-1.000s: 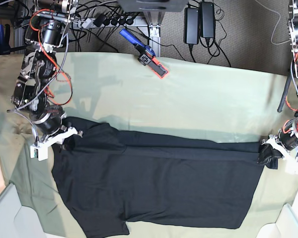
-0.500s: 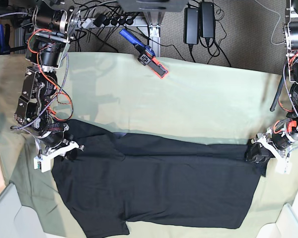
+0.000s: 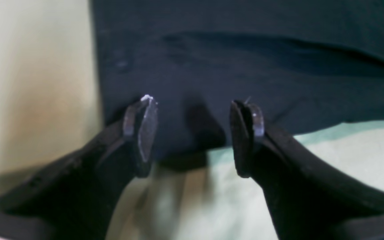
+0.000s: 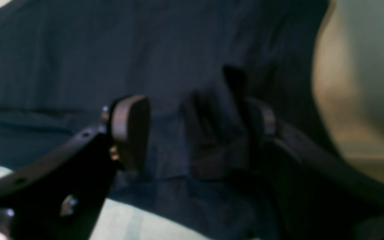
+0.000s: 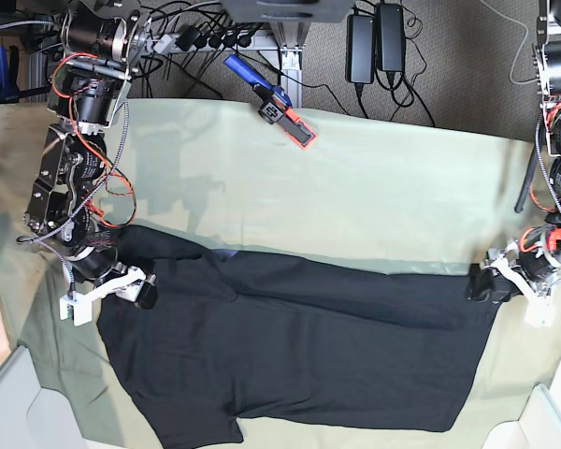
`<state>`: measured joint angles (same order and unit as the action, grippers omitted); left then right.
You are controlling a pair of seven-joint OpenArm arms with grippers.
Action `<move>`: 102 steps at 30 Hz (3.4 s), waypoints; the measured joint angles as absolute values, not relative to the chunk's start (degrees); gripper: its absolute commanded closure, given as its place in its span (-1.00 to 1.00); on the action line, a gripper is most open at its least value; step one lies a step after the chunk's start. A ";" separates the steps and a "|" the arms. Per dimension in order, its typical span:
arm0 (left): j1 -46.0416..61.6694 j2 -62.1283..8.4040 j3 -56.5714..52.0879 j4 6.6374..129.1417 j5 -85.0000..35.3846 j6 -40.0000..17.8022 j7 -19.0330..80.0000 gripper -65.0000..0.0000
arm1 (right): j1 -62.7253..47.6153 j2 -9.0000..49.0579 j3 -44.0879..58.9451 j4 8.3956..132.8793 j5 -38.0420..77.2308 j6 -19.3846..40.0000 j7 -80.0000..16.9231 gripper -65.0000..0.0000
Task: Fold the T-shirt properly
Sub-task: 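Hold the shirt edge with both grippers and lay it down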
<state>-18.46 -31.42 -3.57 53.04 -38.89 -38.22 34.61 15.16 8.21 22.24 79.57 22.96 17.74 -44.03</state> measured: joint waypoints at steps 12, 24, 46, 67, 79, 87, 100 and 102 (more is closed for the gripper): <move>-17.41 -34.04 -9.52 53.01 -51.27 -39.05 44.18 -0.19 | 13.13 8.40 35.92 83.37 26.72 17.76 -48.18 -0.28; -14.31 -32.36 -9.61 52.99 -53.19 -39.05 43.70 -0.19 | 5.08 7.88 39.27 83.35 29.82 17.78 -48.58 -0.28; -13.85 -32.21 -9.61 52.97 -52.97 -39.05 43.70 -0.19 | 4.71 3.03 39.27 83.35 27.03 17.76 -45.80 -0.28; -12.73 -32.69 -13.08 52.97 -52.82 -39.05 44.16 -0.19 | 4.45 3.36 39.68 83.11 26.98 17.69 -45.60 -0.28; -12.71 -32.69 -13.08 52.97 -52.84 -39.05 44.16 -0.19 | 6.68 3.31 39.68 78.15 28.12 17.65 -40.93 -0.28; -12.71 -32.69 -13.08 52.97 -52.82 -39.05 44.16 -0.19 | 6.66 3.31 35.70 78.15 28.71 17.65 -40.95 -0.28; -12.73 -32.64 -13.08 52.97 -53.63 -38.11 43.24 -0.19 | 6.68 0.93 33.76 78.15 28.69 17.63 -39.99 -0.28; -12.73 -32.18 -13.10 52.97 -52.88 -35.88 42.70 -0.19 | 6.68 0.93 33.76 78.15 28.47 17.63 -40.01 -0.28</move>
